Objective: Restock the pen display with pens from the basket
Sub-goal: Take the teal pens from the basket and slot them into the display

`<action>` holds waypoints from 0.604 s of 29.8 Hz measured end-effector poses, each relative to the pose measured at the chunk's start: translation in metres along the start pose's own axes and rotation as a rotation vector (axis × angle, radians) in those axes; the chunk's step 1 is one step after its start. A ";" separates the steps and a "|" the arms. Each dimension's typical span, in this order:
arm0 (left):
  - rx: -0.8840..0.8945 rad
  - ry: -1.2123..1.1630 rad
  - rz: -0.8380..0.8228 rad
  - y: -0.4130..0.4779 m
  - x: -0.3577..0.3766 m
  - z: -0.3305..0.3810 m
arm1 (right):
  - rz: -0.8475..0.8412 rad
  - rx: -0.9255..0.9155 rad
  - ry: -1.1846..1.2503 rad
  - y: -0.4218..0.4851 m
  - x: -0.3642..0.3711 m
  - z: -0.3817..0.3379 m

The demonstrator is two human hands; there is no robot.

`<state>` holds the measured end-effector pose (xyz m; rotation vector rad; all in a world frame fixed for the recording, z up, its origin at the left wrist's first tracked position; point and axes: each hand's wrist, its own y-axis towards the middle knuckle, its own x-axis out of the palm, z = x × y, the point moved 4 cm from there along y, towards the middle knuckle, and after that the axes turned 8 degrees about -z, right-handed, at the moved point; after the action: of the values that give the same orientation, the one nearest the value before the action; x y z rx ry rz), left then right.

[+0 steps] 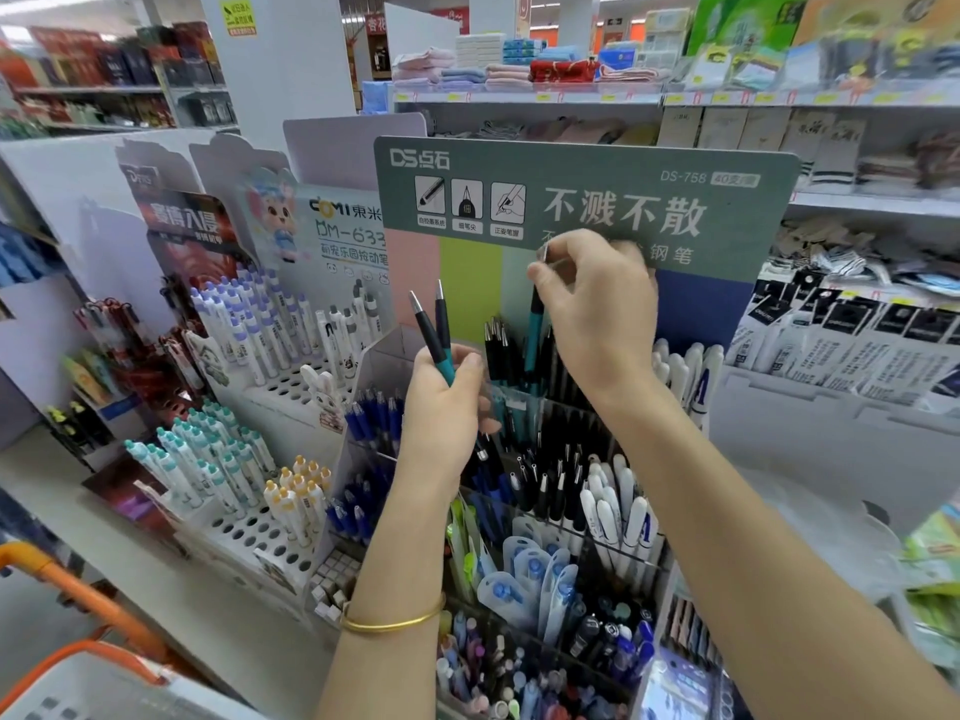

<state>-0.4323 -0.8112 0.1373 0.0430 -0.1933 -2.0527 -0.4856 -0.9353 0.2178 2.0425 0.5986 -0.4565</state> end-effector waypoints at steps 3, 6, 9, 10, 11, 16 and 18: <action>-0.019 -0.034 -0.066 -0.003 0.003 0.001 | -0.138 -0.013 -0.131 -0.006 0.013 0.005; -0.034 -0.053 -0.102 -0.005 0.005 -0.001 | -0.277 -0.029 -0.384 -0.011 0.020 0.004; -0.056 -0.014 -0.100 -0.003 0.005 -0.003 | -0.366 -0.045 -0.513 -0.009 0.019 0.001; -0.062 -0.014 -0.101 -0.003 0.005 -0.002 | -0.366 -0.047 -0.516 -0.008 0.017 0.000; -0.067 -0.039 -0.101 -0.003 0.005 -0.002 | -0.334 -0.049 -0.494 -0.007 0.015 0.000; -0.026 -0.211 -0.141 -0.004 0.008 0.005 | -0.237 -0.056 -0.168 -0.003 0.003 -0.008; 0.004 -0.177 -0.166 -0.005 0.011 0.008 | -0.362 -0.072 -0.156 -0.004 0.007 -0.012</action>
<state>-0.4427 -0.8172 0.1446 -0.1244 -0.3125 -2.2221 -0.4811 -0.9213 0.2170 1.8134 0.8793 -0.7870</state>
